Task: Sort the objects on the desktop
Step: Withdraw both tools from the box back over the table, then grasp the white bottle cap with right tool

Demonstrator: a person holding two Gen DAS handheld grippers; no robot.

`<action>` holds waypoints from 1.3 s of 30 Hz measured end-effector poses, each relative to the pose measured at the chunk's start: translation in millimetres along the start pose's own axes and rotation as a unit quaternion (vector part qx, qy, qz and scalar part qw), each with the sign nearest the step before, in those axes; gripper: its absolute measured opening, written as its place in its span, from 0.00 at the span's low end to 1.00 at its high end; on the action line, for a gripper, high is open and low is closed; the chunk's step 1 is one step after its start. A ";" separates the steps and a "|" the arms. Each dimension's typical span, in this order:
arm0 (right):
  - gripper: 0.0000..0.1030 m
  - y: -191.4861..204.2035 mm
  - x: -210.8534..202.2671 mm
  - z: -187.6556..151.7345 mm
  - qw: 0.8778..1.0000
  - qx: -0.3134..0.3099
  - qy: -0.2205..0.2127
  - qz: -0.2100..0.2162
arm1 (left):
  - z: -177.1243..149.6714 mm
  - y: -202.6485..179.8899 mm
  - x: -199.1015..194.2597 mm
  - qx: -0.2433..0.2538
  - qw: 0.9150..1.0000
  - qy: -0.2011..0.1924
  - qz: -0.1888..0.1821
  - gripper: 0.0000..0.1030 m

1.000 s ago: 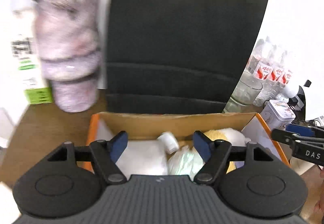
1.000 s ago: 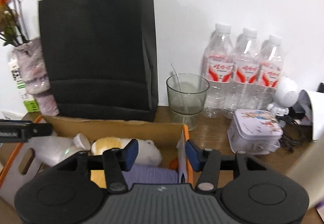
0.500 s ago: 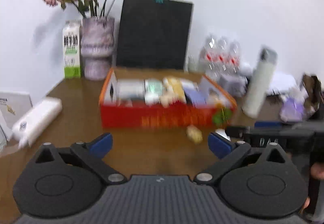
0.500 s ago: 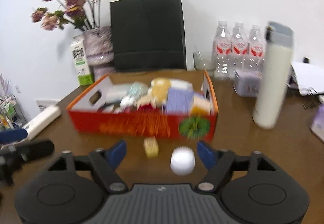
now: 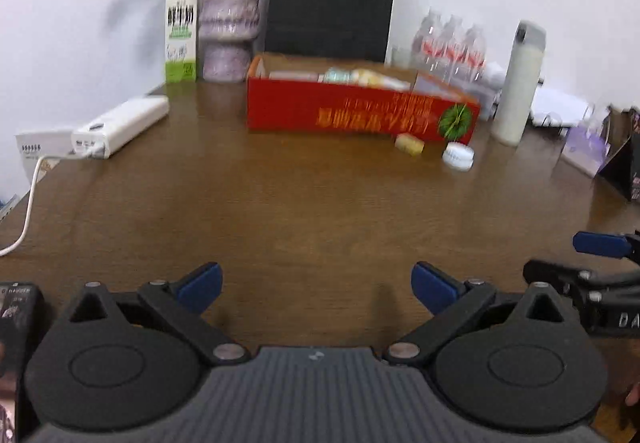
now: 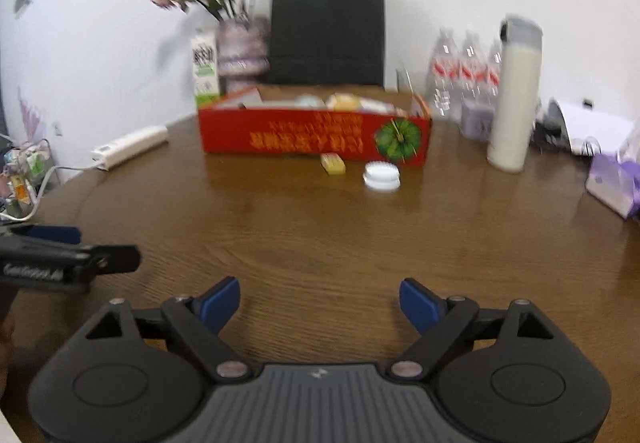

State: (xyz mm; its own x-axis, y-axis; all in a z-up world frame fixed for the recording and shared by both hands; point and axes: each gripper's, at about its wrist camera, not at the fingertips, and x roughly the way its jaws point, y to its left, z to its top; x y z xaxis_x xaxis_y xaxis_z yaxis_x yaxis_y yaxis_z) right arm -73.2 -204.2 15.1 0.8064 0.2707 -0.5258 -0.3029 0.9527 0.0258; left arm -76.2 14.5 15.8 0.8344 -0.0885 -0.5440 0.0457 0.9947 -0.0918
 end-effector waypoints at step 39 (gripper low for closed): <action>0.37 -125.1 168.9 89.3 0.994 0.089 0.011 -0.060 | 116.1 -90.8 214.7 -0.005 0.998 0.040 -0.055 0.60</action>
State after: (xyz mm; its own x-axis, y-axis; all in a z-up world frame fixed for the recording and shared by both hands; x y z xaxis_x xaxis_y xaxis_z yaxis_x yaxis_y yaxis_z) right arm 146.3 -265.2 -1.0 0.8188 0.1531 -0.5533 -0.1093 0.9877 0.1115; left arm 162.6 -88.9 4.2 0.7781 -0.2013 -0.5951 0.1281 0.9782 -0.1633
